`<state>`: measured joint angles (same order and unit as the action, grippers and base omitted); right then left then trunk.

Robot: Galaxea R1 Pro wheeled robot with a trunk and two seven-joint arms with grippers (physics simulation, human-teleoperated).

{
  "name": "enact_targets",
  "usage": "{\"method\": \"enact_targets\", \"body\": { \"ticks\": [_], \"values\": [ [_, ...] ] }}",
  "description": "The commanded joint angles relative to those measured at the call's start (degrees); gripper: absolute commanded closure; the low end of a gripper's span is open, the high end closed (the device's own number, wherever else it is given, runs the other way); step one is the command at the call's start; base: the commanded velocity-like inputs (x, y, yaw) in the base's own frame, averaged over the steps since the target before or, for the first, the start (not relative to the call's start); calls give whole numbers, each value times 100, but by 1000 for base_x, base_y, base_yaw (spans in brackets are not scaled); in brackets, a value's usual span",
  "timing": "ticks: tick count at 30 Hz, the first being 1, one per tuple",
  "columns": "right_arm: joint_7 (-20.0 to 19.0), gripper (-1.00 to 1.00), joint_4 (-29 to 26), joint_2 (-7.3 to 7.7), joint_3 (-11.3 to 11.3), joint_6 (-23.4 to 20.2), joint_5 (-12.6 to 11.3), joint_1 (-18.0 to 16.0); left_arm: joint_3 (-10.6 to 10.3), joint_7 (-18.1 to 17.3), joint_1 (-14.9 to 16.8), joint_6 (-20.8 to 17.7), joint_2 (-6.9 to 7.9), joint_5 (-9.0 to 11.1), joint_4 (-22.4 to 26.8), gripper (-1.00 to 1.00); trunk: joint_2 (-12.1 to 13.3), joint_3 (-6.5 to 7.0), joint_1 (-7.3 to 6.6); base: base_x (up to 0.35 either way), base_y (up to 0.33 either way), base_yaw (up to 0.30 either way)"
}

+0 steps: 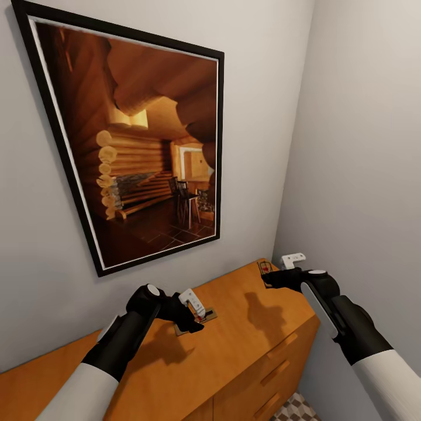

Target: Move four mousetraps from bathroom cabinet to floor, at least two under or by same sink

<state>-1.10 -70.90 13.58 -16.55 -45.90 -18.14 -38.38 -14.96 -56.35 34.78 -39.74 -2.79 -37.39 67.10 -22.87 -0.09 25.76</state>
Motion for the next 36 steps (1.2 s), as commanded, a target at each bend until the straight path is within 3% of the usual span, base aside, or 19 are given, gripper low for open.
{"method": "enact_targets", "body": {
  "ticks": [1, 36],
  "values": [
    [-13, 100, -2, 4, -7, -22, -5, -3, 2, -42, 2, -34, -3, -41, 9, -100, -5, -3, 3, 0, 0, 0],
    [-13, 100, 59, 4, -12, -24, -5, -3, 2, -35, 2, -34, -11, -23, 31, -100, -5, -3, 3, 29, 1, 0]
  ]
}}
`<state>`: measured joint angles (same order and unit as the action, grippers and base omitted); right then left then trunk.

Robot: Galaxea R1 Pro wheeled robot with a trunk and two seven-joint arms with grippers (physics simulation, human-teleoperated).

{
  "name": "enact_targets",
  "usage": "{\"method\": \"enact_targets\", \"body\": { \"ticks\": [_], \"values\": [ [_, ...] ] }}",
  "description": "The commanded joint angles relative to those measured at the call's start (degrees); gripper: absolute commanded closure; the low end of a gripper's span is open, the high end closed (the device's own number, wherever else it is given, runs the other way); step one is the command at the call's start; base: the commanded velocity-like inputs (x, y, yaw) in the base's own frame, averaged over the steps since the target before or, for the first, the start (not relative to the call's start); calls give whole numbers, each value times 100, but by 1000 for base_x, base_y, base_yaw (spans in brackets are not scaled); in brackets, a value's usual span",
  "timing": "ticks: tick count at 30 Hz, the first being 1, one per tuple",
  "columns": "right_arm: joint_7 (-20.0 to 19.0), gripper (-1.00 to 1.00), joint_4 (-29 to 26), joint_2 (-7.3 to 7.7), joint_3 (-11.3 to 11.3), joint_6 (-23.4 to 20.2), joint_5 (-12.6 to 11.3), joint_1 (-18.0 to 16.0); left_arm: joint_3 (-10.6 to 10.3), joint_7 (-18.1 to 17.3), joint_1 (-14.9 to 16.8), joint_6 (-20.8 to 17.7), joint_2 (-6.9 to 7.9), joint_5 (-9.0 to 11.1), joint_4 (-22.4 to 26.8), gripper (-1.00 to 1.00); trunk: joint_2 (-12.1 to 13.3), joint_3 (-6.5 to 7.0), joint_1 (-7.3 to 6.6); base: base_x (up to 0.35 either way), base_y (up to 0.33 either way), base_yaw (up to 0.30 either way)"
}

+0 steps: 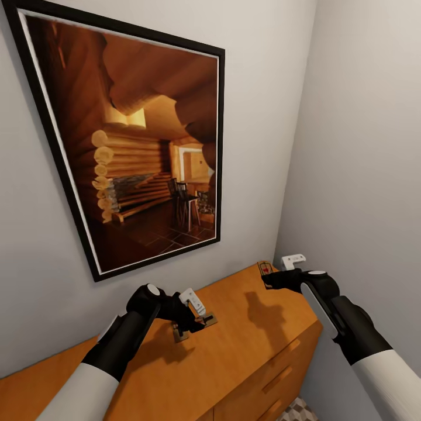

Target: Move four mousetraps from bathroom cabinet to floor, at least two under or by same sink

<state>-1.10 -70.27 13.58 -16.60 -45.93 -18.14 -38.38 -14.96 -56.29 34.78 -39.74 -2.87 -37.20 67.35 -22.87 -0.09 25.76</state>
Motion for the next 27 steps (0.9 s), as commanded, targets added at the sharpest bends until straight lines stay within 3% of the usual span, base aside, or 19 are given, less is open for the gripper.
{"method": "enact_targets", "body": {
  "ticks": [1, 6, 16, 19, 27],
  "values": [
    [-13, 100, -4, 5, -8, -21, -6, -3, 2, -41, 2, -34, -3, -41, 6, -100, -5, -3, 3, 0, 0, 0],
    [-13, 100, -1, 5, -9, -21, -6, -3, 2, -40, 2, -34, -3, -45, 6, -100, -5, -3, 3, 0, 0, 0],
    [3, 100, 178, -315, -43, -8, 49, -3, -33, -10, -119, -15, -327, -58, 26, -100, -5, -3, 3, 0, 0, 0],
    [4, 100, 273, -391, -44, -5, 64, -3, -33, -6, -126, -14, -345, -59, 30, -100, -5, -3, 3, 0, 0, 0],
    [5, 100, 311, -407, -43, -5, 89, -3, -21, 3, -131, -3, -318, -67, 34, -100, -5, -3, 3, 0, 0, 0]
  ]
}}
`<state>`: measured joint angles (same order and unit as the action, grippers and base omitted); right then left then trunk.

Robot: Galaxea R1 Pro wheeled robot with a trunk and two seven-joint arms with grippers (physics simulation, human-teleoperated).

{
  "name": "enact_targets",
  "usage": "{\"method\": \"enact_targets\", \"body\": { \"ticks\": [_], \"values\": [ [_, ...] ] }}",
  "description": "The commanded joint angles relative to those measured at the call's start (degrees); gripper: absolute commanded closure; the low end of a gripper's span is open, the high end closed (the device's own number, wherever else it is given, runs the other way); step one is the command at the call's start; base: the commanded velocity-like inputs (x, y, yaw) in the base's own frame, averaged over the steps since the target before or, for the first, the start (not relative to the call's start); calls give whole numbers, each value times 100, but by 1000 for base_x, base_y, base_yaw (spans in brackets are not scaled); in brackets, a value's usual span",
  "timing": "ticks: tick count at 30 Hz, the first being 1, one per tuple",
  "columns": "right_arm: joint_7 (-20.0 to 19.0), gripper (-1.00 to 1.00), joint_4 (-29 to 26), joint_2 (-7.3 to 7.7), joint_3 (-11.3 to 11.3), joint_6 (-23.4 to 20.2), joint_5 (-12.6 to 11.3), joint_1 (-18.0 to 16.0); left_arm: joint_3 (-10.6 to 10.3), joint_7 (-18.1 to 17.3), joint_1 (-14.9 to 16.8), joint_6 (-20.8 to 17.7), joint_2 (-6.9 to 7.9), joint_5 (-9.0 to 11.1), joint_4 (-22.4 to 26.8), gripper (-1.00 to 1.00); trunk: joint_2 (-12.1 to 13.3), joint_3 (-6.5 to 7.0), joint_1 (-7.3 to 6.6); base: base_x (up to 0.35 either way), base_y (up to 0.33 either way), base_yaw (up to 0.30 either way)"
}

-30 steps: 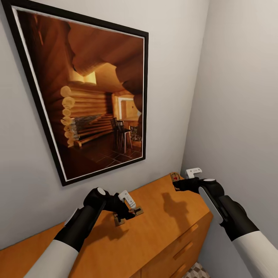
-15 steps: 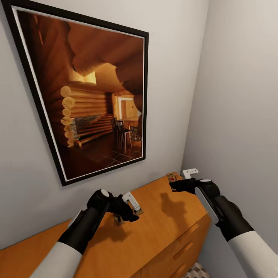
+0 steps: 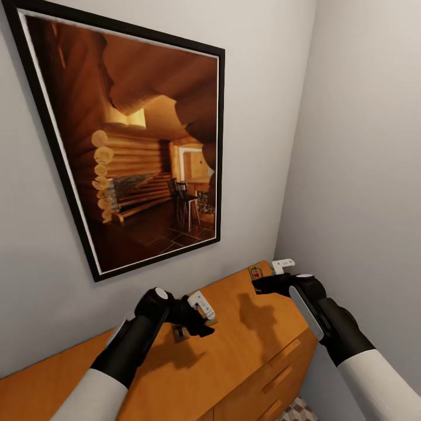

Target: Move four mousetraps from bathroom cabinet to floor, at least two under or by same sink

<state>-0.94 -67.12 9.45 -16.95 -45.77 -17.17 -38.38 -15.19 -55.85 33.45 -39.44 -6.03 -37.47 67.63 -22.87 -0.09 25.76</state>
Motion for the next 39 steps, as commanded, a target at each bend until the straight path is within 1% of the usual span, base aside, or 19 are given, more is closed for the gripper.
{"method": "enact_targets", "body": {
  "ticks": [1, 9, 14, 17, 20, 21, 23, 26, 27, 28, 30, 32, 35, 38, 39],
  "values": [
    [-11, 100, -4, 4, -9, -22, -7, -3, 6, -37, 2, -32, 16, -44, 6, -100, -5, -3, 3, 0, 0, 0],
    [-11, 100, -3, 4, -10, -21, -6, -3, 52, -32, 3, -25, 95, -77, -41, -100, -5, -3, 3, 0, 0, 0],
    [-11, 100, -3, -6, -17, -20, -6, -3, 191, -31, 5, 109, 258, -65, -126, -100, -5, -3, 3, 0, 0, 0],
    [-11, 100, -3, -11, -18, -20, -6, -3, 235, -31, 24, 208, 352, -61, -215, -100, -5, -3, 3, 0, 0, 0],
    [-11, 100, -3, -13, -19, -20, -6, -3, 293, -27, 69, 306, 357, -63, -311, -100, -5, -3, 3, 0, 0, 0],
    [-11, 100, -3, -13, -19, -20, -6, -3, 299, -26, 89, 376, 355, -64, -548, -100, -5, -3, 3, 0, 0, 0],
    [-11, 100, -3, -13, -19, -20, -5, -3, 319, -24, 242, 489, 360, -62, -888, -100, -5, -3, 3, 0, 0, 0],
    [-11, 100, -3, -14, -19, -20, -5, -3, 387, -18, 453, 615, 373, -60, -1314, -100, -5, -3, 3, 0, 0, 0],
    [-11, 100, -3, -14, -19, -20, -5, -3, 470, -16, 550, 712, 375, -60, -1540, -100, -5, -3, 3, 0, 0, 0],
    [-11, 100, -3, -14, -19, -20, -5, -3, 520, -16, 593, 771, 374, -60, -1644, -100, -5, -3, 3, 0, 0, 0],
    [-11, 100, -3, -14, -19, -20, -5, -3, 708, -15, 749, 1018, 376, -59, -1988, -100, -5, -3, 3, 0, 0, 0],
    [-11, 100, -3, -14, -19, -20, -5, -3, 813, -14, 840, 1137, 379, -59, -2166, -100, -5, -3, 3, 0, 0, 0],
    [-11, 100, -3, -14, -19, -20, -5, -3, 909, -3, 943, 1227, 373, -61, -2374, -100, -5, -3, 3, 0, 0, 0],
    [-11, 100, -3, -14, -19, -20, -5, -3, 937, 106, 988, 1248, 349, -60, -2497, -100, -5, -3, 3, 0, 0, 0],
    [-11, 100, -3, -14, -19, -21, -5, -3, 944, 195, 1004, 1254, 339, -58, -2543, -100, -5, -3, 3, 0, 0, 0]
  ]
}}
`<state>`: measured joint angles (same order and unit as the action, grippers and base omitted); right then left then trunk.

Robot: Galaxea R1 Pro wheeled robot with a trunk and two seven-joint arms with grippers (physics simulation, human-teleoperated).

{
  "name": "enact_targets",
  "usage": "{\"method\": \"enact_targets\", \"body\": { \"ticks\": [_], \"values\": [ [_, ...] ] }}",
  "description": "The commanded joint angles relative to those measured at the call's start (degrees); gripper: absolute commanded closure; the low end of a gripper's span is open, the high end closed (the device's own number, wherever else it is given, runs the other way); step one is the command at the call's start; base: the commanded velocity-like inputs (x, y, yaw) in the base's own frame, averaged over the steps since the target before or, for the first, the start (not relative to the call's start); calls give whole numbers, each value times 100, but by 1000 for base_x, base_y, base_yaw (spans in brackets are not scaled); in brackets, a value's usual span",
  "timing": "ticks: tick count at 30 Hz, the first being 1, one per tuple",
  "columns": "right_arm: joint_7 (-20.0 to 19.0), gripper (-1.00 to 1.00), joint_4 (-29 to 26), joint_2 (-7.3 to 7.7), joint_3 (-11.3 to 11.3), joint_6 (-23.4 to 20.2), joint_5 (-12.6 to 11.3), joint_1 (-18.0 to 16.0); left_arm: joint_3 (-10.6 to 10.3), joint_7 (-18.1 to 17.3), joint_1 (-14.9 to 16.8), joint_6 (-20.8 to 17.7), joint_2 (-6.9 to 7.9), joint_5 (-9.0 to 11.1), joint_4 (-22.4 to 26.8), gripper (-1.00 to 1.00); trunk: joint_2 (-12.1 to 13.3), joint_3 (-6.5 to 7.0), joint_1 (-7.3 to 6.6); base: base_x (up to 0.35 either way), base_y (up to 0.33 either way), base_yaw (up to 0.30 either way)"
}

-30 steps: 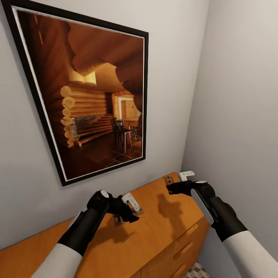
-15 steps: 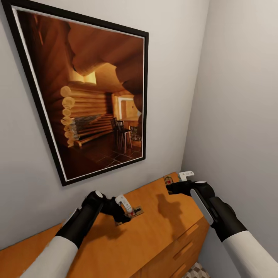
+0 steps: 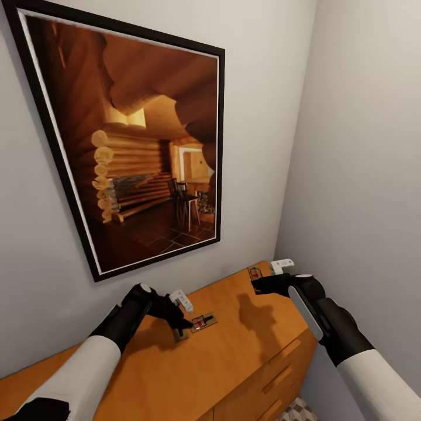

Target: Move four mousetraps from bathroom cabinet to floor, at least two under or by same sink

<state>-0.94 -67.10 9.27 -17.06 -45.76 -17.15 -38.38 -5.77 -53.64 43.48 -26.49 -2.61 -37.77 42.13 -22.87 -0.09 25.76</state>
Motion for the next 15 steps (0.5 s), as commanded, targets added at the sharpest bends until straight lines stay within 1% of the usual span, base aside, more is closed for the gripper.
{"method": "enact_targets", "body": {
  "ticks": [1, 6, 12, 15],
  "values": [
    [-11, 100, -4, 5, -8, -21, -7, -3, 5, 13, 7, -38, -6, -24, -9, -100, -5, -3, 2, 0, 0, 0],
    [-11, 100, -4, 5, -8, -22, -9, -3, 13, 148, 25, -15, -24, -14, -55, -100, -5, -3, 2, 0, 0, 0],
    [-11, 100, -4, 5, -8, -21, -15, -3, 8, 152, 28, -10, -58, 1, -26, -100, -5, -3, 2, 0, 0, 0],
    [-11, 100, -4, 5, -8, -20, -16, -3, 4, 136, 31, -30, -148, -3, 53, -100, -5, -3, 2, 0, 0, 0]
  ]
}}
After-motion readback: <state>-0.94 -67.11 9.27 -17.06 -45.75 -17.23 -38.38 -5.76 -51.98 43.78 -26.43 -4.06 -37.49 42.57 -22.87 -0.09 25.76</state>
